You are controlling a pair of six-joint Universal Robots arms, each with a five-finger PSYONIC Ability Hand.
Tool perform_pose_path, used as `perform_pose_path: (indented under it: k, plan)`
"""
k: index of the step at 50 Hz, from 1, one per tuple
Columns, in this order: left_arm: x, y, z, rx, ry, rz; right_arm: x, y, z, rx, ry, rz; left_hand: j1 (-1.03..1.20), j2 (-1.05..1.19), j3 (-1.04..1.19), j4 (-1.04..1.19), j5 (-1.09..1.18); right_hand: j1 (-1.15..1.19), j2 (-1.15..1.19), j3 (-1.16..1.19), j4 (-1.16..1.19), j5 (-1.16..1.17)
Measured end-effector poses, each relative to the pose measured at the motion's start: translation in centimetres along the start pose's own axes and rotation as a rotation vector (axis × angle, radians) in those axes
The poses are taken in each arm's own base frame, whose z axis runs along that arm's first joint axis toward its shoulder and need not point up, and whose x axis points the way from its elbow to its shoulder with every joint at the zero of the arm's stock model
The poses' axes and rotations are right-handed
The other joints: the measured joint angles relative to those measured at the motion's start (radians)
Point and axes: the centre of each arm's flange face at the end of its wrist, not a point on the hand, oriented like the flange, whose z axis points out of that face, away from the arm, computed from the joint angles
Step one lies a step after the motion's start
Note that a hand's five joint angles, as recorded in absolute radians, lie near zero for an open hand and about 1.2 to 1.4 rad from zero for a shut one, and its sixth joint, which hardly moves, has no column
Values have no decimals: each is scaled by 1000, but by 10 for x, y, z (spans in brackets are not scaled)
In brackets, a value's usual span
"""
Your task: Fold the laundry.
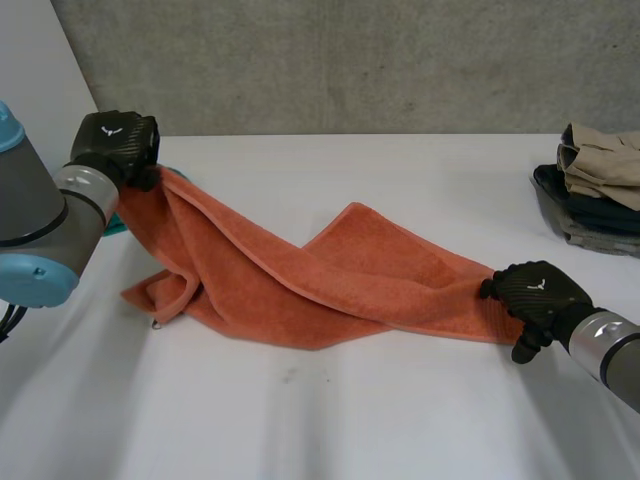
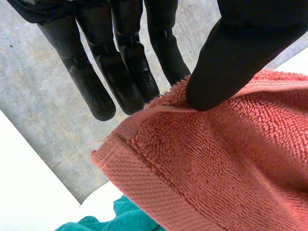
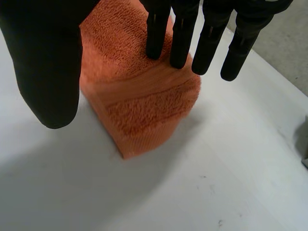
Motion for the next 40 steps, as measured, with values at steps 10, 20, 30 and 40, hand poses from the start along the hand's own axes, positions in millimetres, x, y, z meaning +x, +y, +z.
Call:
perform_pose_path:
  k: [10,20,30,40]
  plan:
    - [-3,1,0,-3,-6,-1,5,8,23,40,28,-64,0,0,0,3,0,41,55,52,48,47]
    - [-2,2,-2,-10,-4,-3,10,0,38,83,38,-90,0,0,0,3,0,211,213,213,205,191]
    - [-2,5,-2,-18,-3,-4,11,-4,56,107,31,-109,0,0,0,3,0,370,389,379,372,355]
    - [-7,6,-2,-27,-17,-5,30,-17,74,135,90,-140,0,0,0,3,0,674,720,716,719,681]
